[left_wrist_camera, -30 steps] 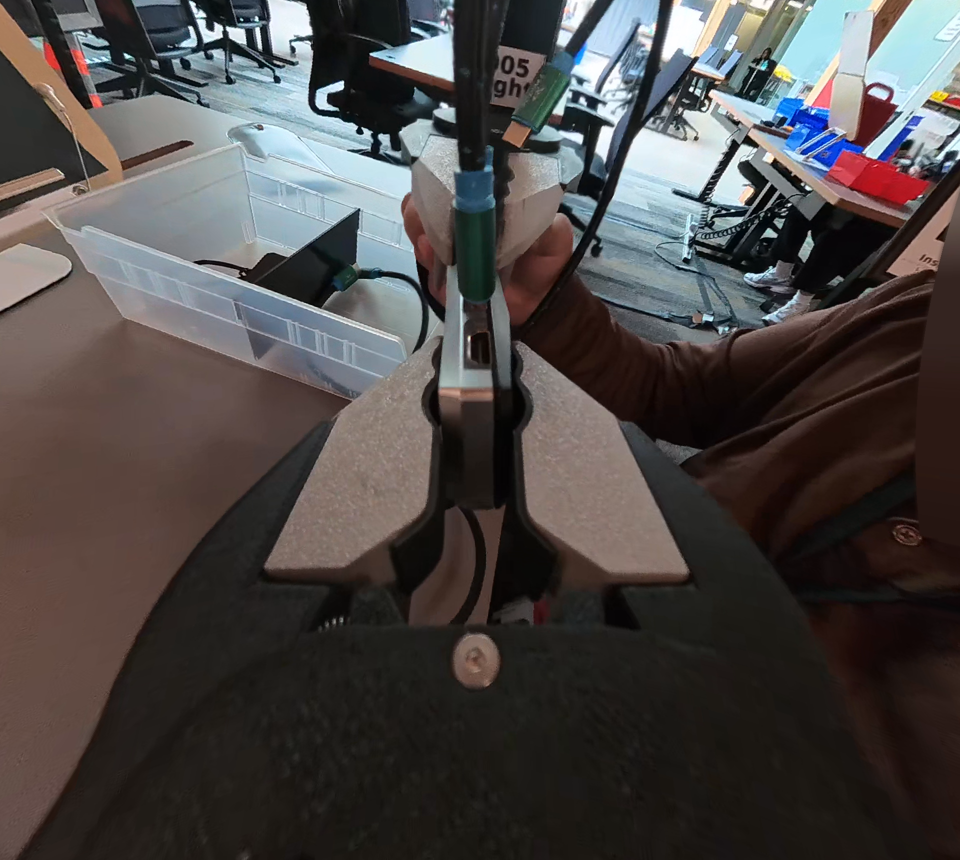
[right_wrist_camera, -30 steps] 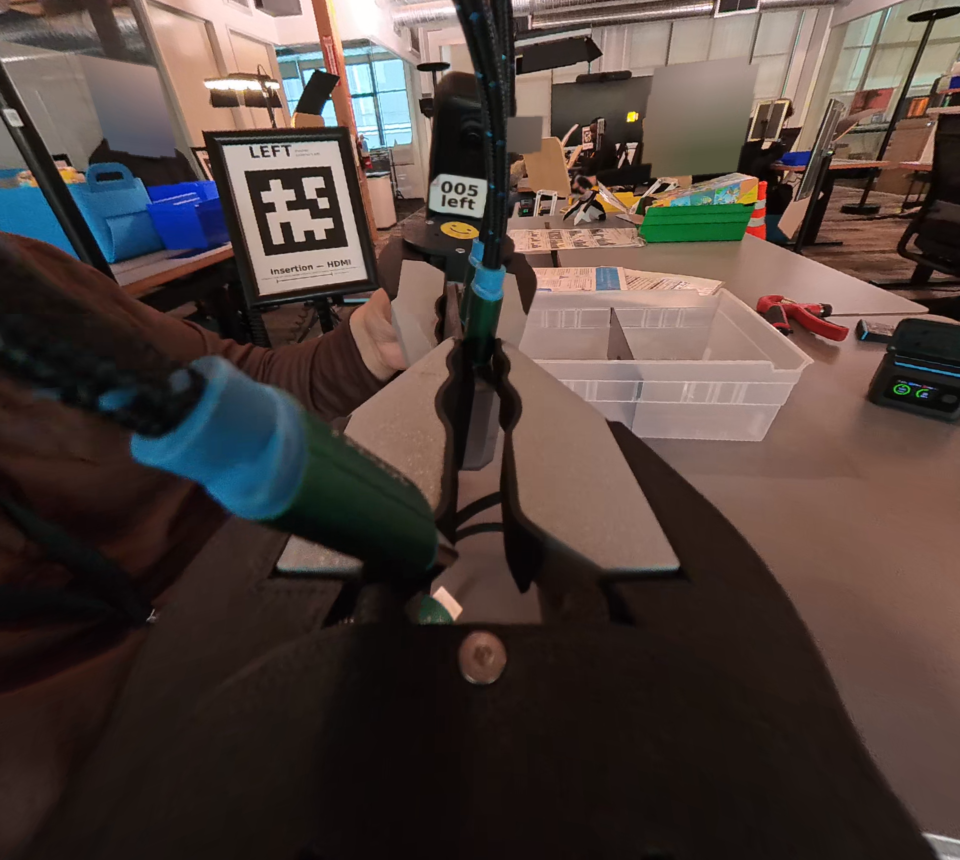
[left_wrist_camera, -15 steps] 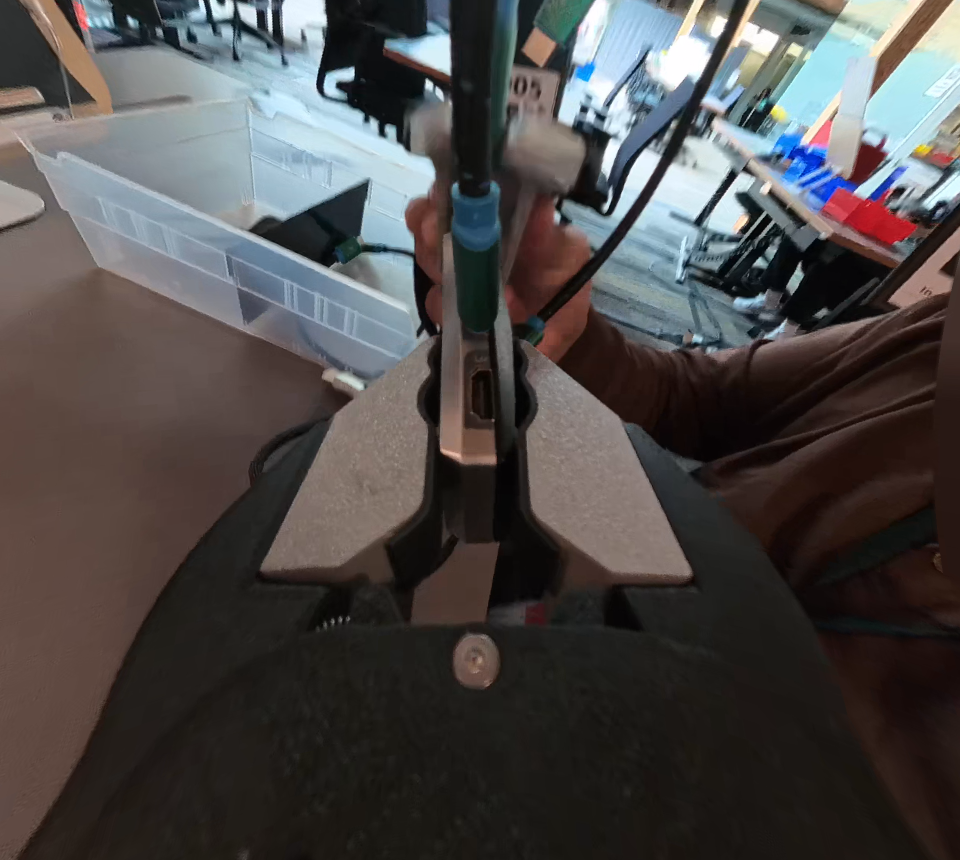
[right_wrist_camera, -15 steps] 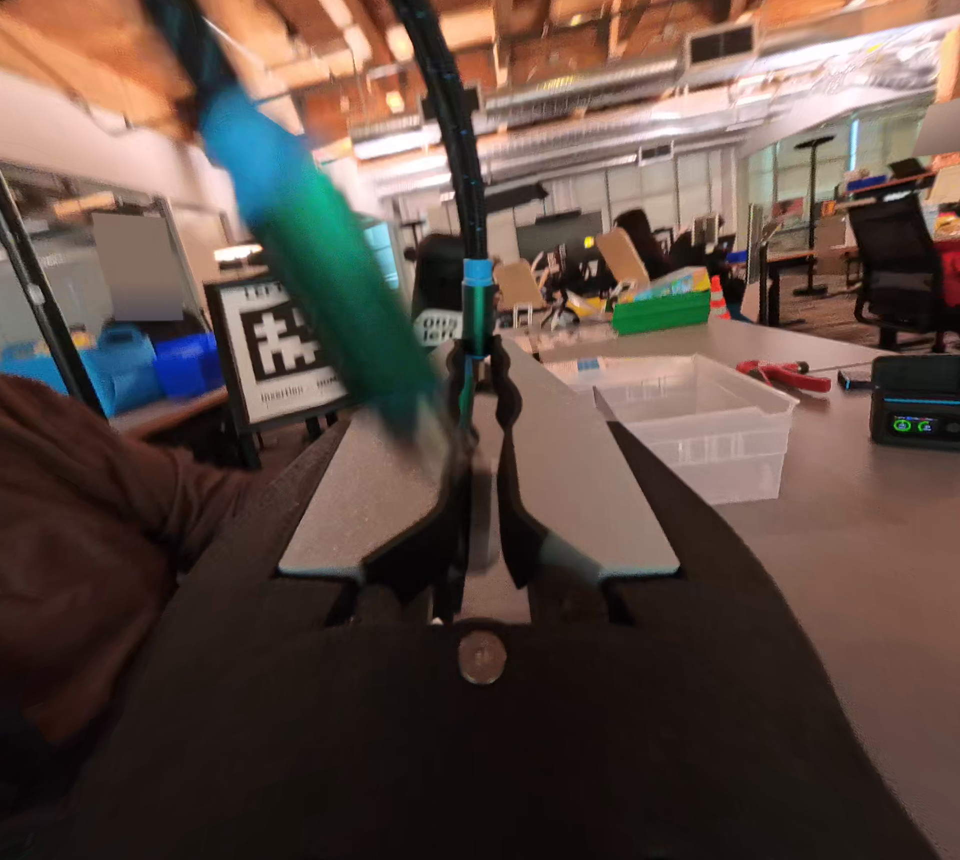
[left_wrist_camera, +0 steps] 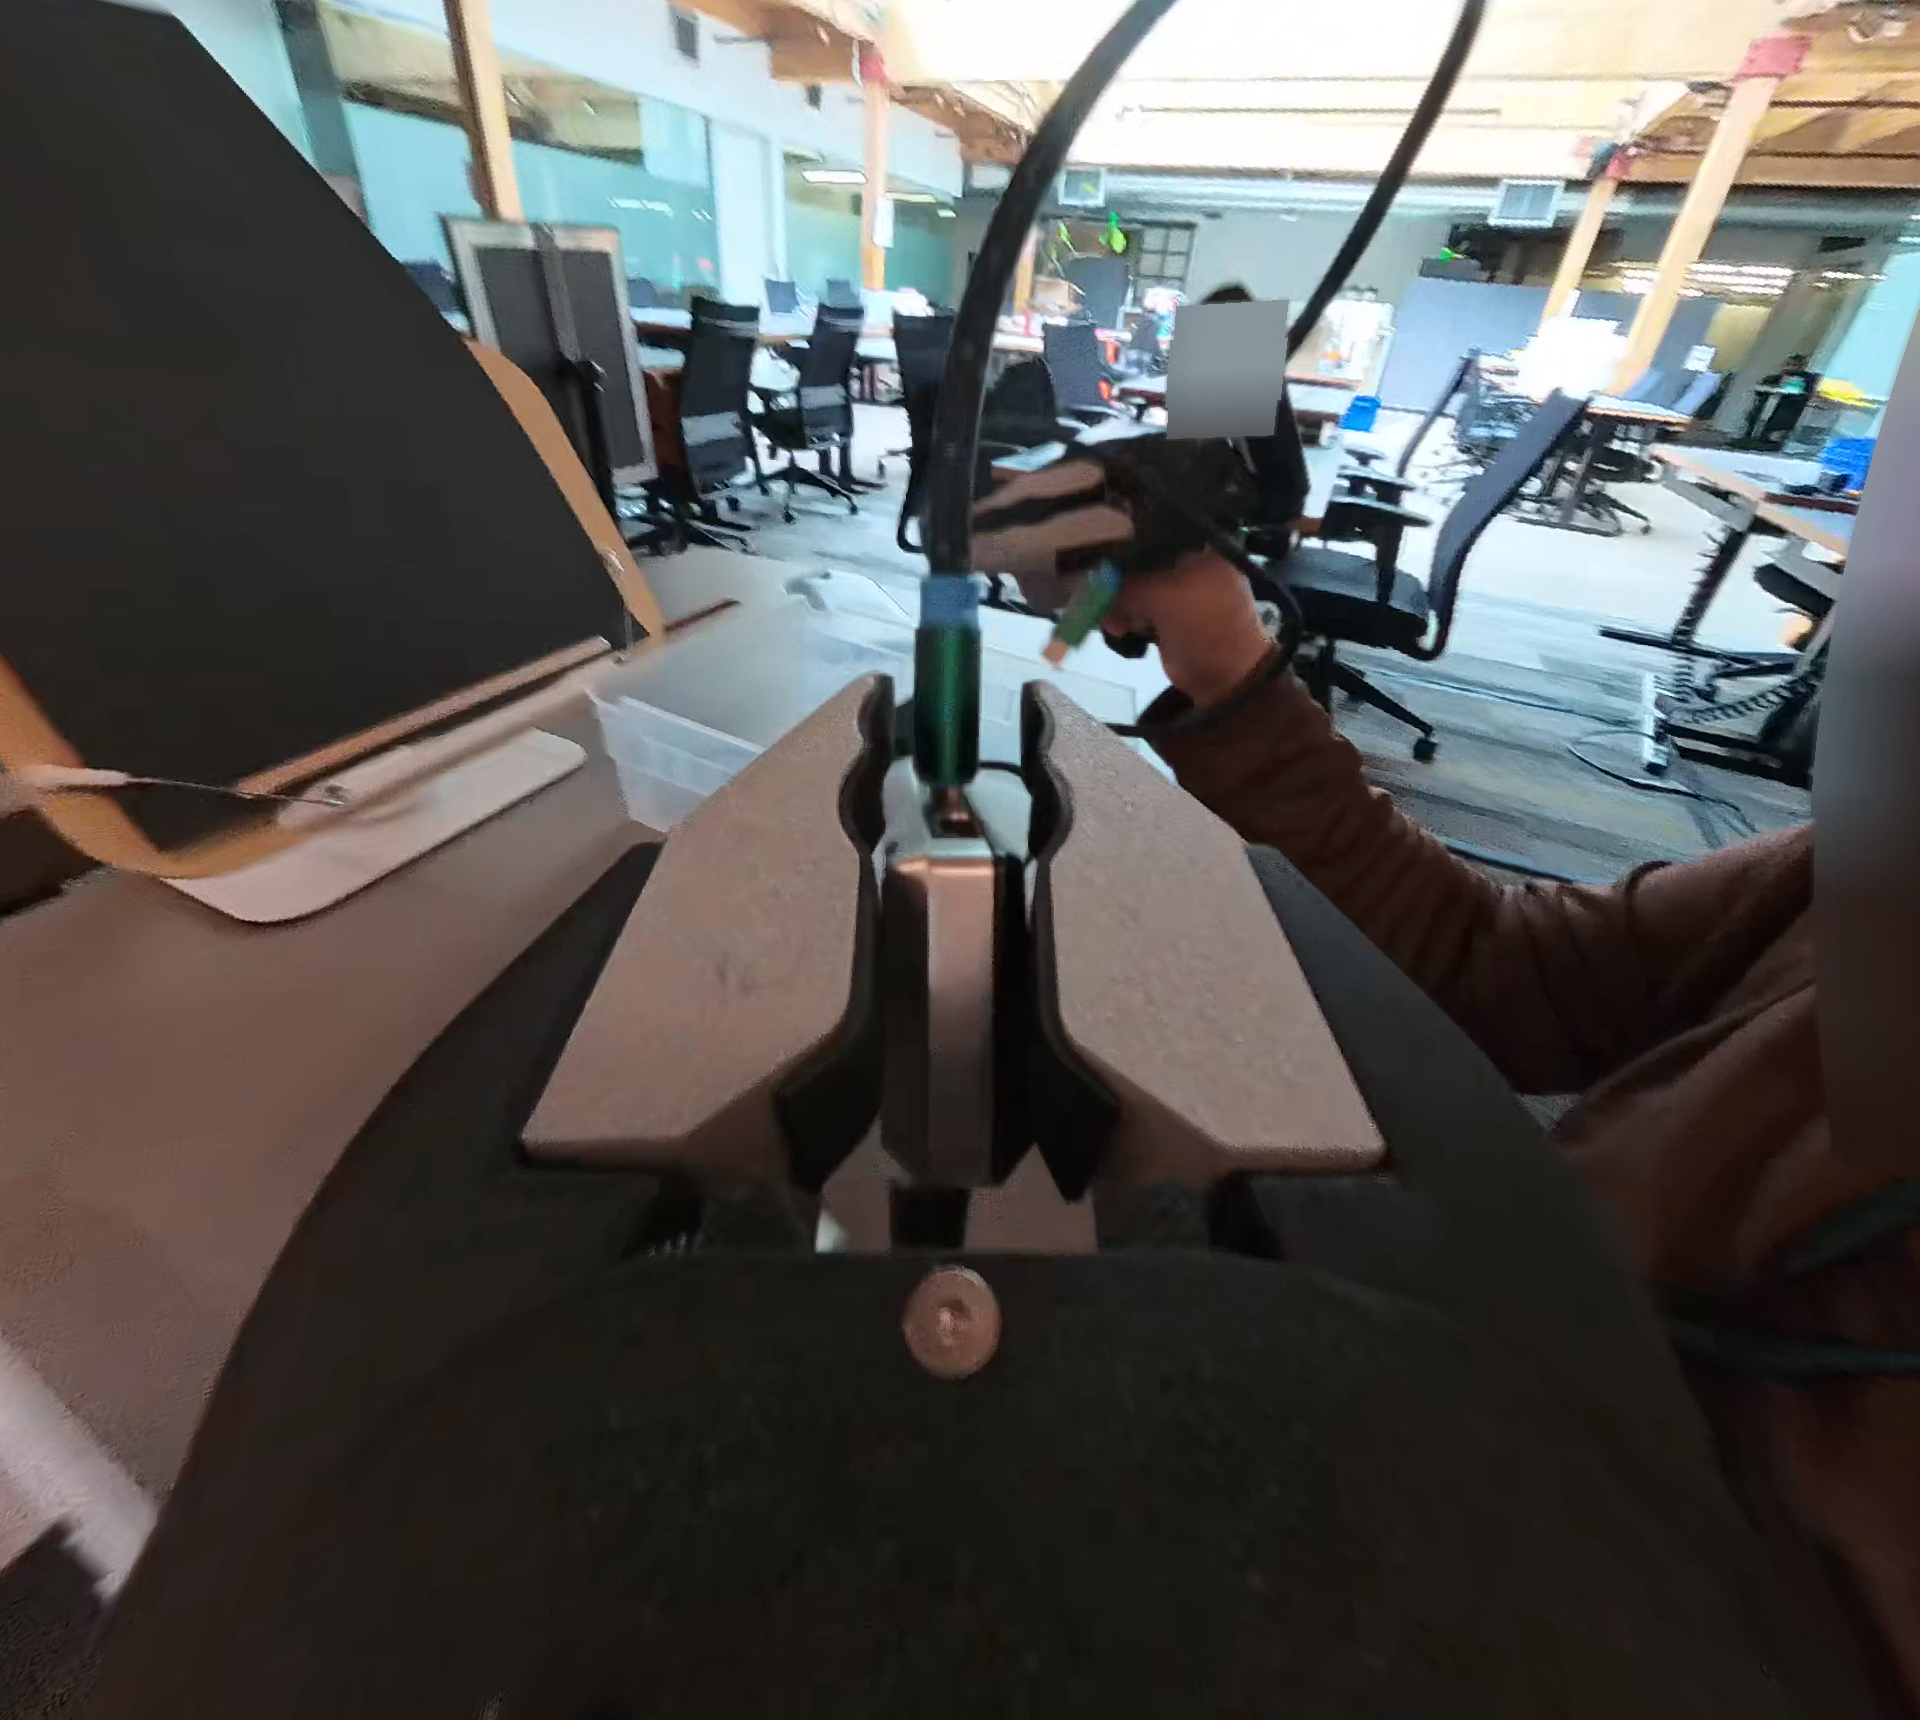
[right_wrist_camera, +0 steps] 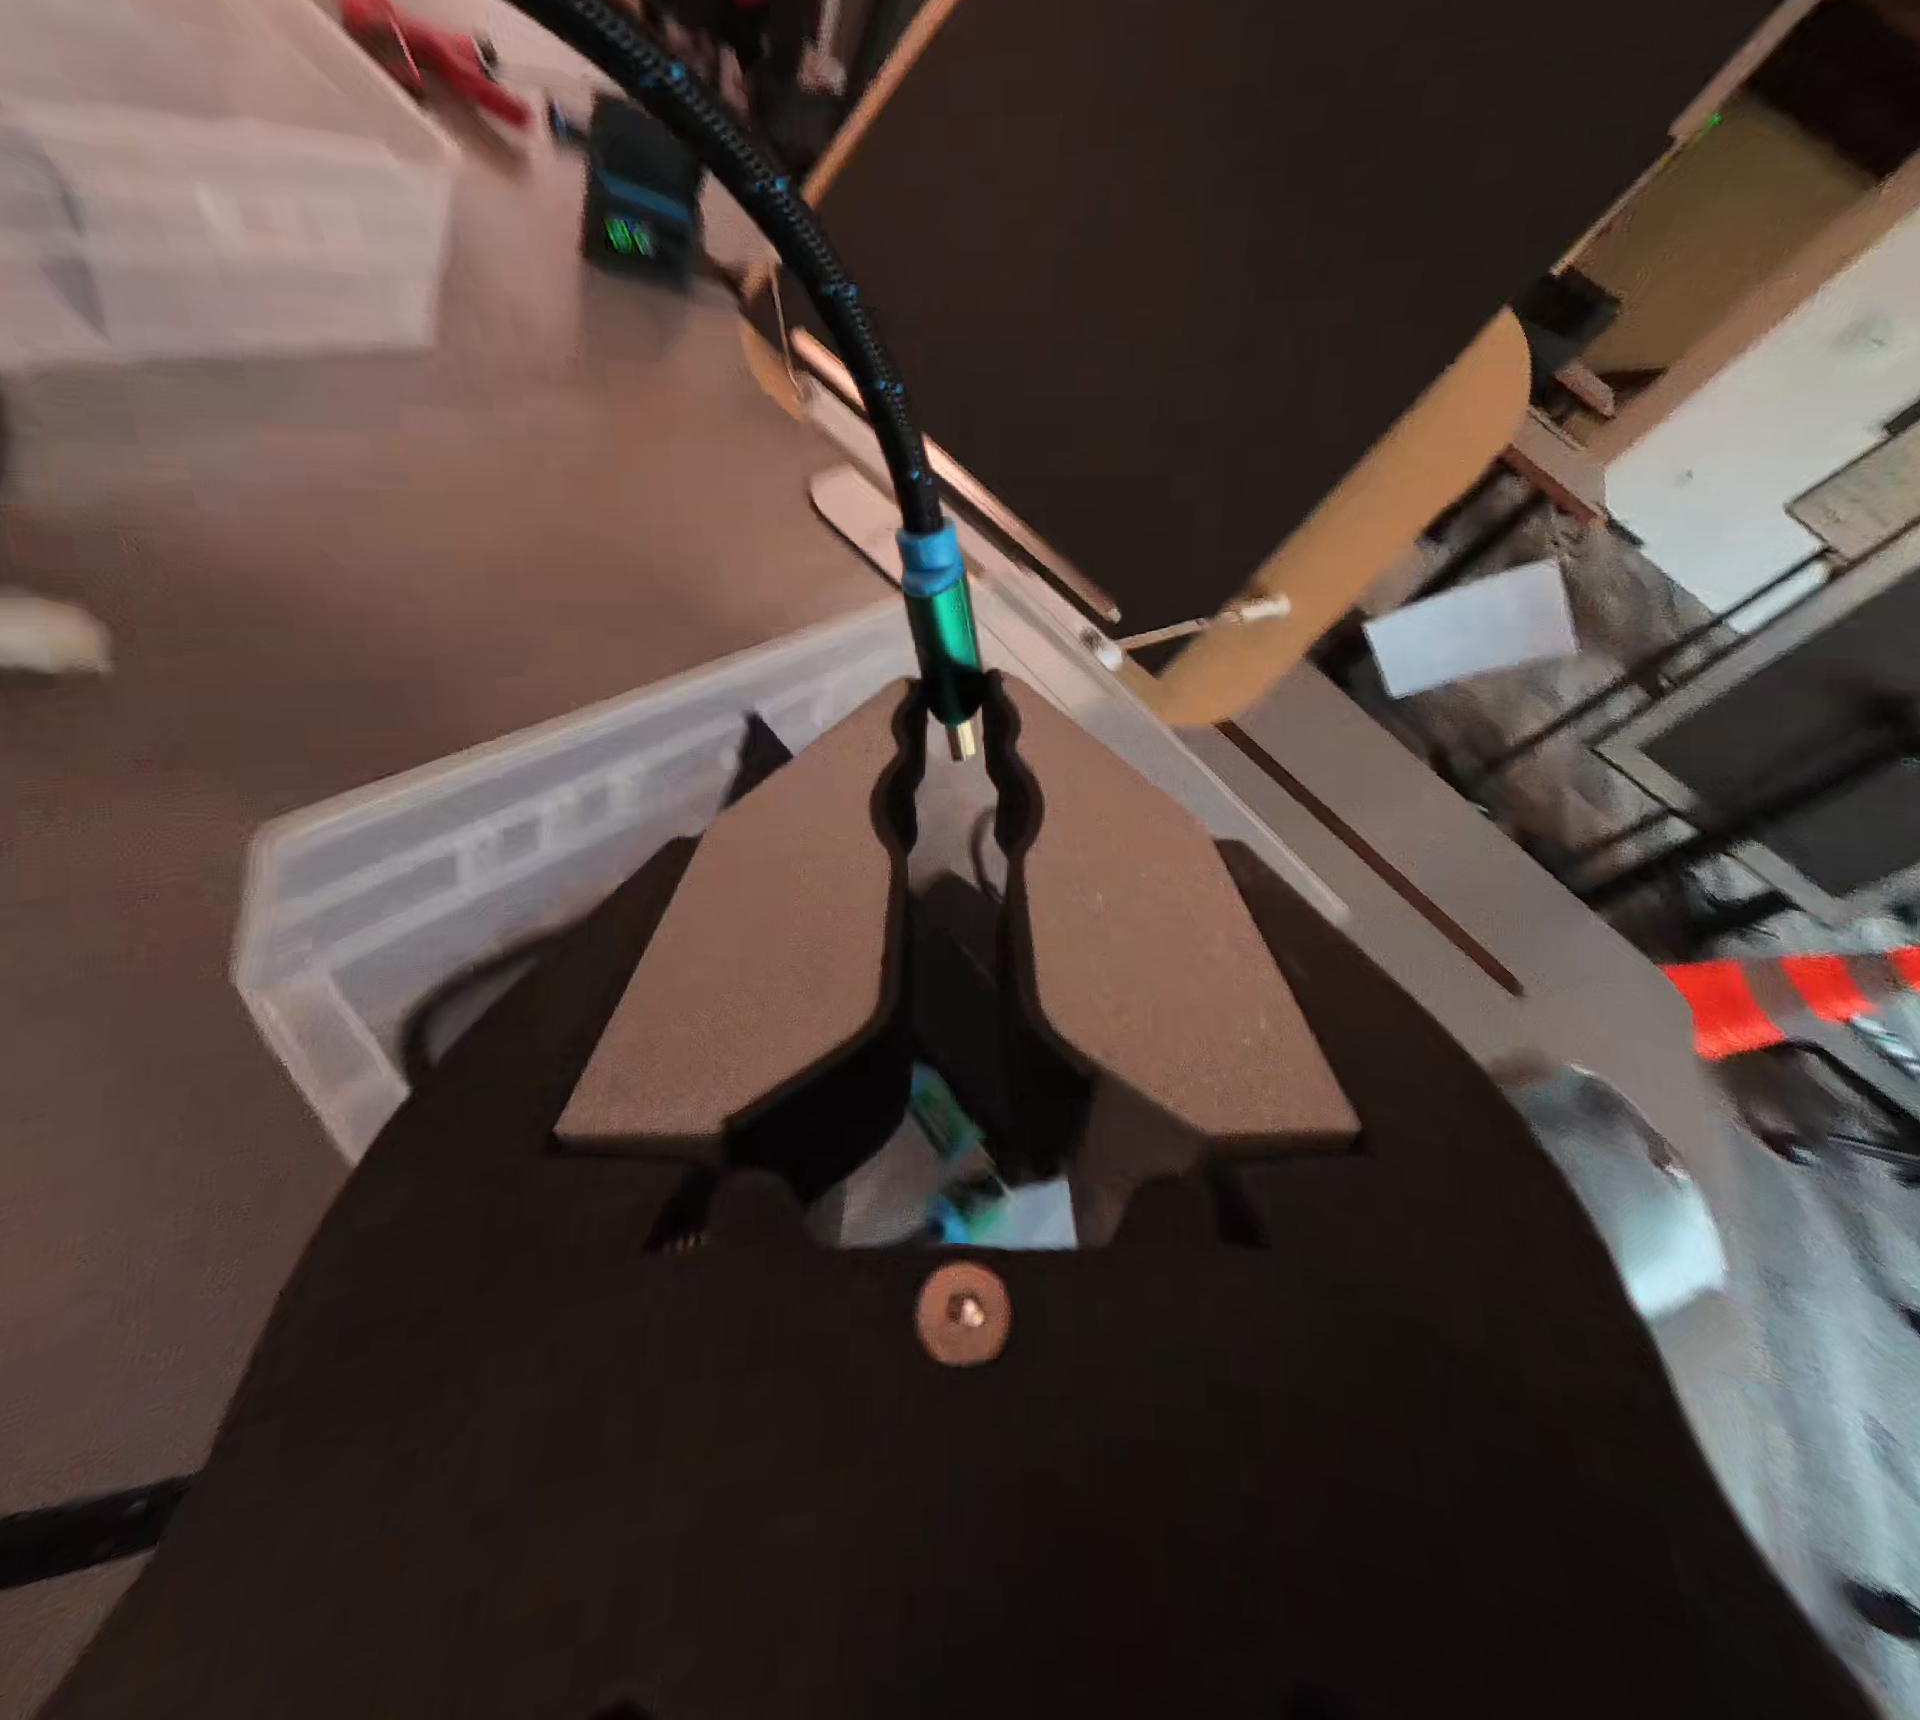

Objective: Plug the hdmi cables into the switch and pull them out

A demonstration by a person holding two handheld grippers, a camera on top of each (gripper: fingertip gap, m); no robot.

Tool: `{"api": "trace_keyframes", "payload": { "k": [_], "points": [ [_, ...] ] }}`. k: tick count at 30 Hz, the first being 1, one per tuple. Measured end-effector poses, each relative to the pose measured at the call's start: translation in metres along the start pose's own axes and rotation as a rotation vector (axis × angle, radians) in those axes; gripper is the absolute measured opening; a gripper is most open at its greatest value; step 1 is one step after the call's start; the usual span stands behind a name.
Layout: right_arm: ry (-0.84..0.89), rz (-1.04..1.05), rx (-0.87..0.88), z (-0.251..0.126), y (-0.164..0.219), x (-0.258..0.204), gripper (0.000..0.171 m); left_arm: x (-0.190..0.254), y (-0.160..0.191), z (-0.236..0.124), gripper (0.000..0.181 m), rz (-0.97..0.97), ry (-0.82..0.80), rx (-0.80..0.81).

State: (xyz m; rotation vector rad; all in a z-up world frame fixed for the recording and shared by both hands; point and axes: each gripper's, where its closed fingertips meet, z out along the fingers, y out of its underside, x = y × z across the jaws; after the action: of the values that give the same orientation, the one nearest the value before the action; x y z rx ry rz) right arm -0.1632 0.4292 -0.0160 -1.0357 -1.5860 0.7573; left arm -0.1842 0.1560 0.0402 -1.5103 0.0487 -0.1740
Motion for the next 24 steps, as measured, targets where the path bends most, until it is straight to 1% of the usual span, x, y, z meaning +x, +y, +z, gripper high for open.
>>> {"api": "trace_keyframes", "payload": {
  "k": [3,5,7,9,12,16,18,20,21,22,23,24],
  "points": [
    [0.096,-0.106,-0.127,-0.002,0.028,0.020,0.008,-0.004,-0.015,-0.015,0.022,0.020,-0.034,0.025],
    [0.110,-0.145,-0.232,0.002,0.048,0.024,0.008,-0.003,-0.017,-0.018,0.022,0.028,-0.041,0.030],
    [0.122,-0.158,-0.293,0.006,0.063,0.030,0.008,-0.002,-0.018,-0.019,0.022,0.044,-0.047,0.037],
    [0.152,-0.124,-0.324,0.004,0.074,0.041,0.008,-0.003,-0.022,-0.021,0.022,0.074,-0.056,0.052],
    [0.213,-0.048,-0.311,-0.011,0.082,0.064,0.008,-0.002,-0.040,-0.024,0.022,0.086,-0.032,0.096],
    [0.379,0.076,-0.213,-0.052,0.076,0.104,0.008,0.004,-0.072,-0.029,0.022,0.115,-0.019,0.185],
    [0.453,0.166,-0.156,-0.073,0.075,0.121,0.008,0.002,-0.085,-0.034,0.022,0.133,-0.059,0.239],
    [0.482,0.242,-0.158,-0.085,0.082,0.130,0.008,-0.013,-0.091,-0.040,0.022,0.119,-0.165,0.278],
    [0.475,0.269,-0.180,-0.086,0.088,0.130,0.008,-0.020,-0.090,-0.041,0.022,0.118,-0.210,0.285],
    [0.425,0.278,-0.180,-0.082,0.088,0.124,0.008,-0.021,-0.085,-0.037,0.021,0.123,-0.228,0.273],
    [0.318,0.266,-0.133,-0.072,0.076,0.108,0.008,-0.015,-0.075,-0.025,0.022,0.133,-0.202,0.231],
    [0.169,0.243,-0.043,-0.062,0.053,0.083,0.007,-0.004,-0.059,-0.007,0.022,0.140,-0.148,0.156]
  ]
}}
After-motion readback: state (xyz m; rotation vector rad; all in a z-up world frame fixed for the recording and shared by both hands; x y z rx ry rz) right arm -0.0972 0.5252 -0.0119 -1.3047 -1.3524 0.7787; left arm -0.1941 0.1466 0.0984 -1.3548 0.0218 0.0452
